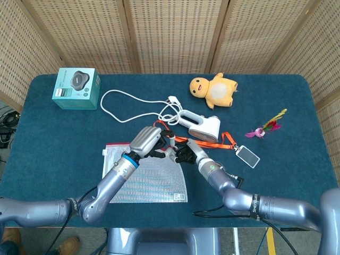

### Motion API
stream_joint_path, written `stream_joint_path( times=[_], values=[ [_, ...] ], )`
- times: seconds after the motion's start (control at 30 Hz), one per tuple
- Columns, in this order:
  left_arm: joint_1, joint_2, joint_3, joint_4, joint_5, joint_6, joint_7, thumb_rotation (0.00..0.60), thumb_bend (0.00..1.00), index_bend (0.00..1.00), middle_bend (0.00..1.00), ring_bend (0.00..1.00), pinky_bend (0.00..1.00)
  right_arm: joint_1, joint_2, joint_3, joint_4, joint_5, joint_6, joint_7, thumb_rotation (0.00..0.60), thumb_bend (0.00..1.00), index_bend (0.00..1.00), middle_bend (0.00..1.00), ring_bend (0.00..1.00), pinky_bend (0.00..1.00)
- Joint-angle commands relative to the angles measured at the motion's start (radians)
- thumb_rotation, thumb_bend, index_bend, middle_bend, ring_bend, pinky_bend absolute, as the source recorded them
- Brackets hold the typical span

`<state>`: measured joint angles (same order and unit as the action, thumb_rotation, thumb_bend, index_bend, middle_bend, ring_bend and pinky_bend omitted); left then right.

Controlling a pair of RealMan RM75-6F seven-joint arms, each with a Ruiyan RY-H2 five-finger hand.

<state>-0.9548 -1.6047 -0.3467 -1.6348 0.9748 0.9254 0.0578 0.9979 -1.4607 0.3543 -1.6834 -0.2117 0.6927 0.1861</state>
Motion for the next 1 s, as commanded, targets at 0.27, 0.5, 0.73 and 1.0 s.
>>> stream_joint_path(
  times=[0.27, 0.5, 0.73, 1.0],
  values=[
    [0.028, 0.014, 0.013, 0.042, 0.012, -0.023, -0.069, 0.6, 0.85, 0.85, 1.0, 1.0, 1.0, -0.045, 0.017, 0.028, -0.022, -0.047, -0.017, 0.048, 0.6, 0.73, 0.73, 0.96, 0.87, 1.0],
    [0.05, 0.025, 0.023, 0.087, 0.026, -0.039, -0.122, 0.6, 0.85, 0.85, 1.0, 1.0, 1.0, -0.092, 0.036, 0.064, -0.037, -0.115, -0.052, 0.107, 0.6, 0.77, 0.74, 0.96, 0.87, 1.0],
    [0.062, 0.025, 0.024, 0.124, 0.029, -0.063, -0.167, 0.6, 0.85, 0.85, 1.0, 1.0, 1.0, -0.127, 0.053, 0.102, -0.051, -0.176, -0.097, 0.169, 0.6, 0.79, 0.75, 0.97, 0.88, 1.0],
    [0.065, 0.027, 0.024, 0.137, 0.038, -0.072, -0.179, 0.6, 0.85, 0.85, 1.0, 1.0, 1.0, -0.149, 0.06, 0.138, -0.058, -0.206, -0.12, 0.231, 0.6, 0.79, 0.75, 0.97, 0.88, 1.0]
  ],
)
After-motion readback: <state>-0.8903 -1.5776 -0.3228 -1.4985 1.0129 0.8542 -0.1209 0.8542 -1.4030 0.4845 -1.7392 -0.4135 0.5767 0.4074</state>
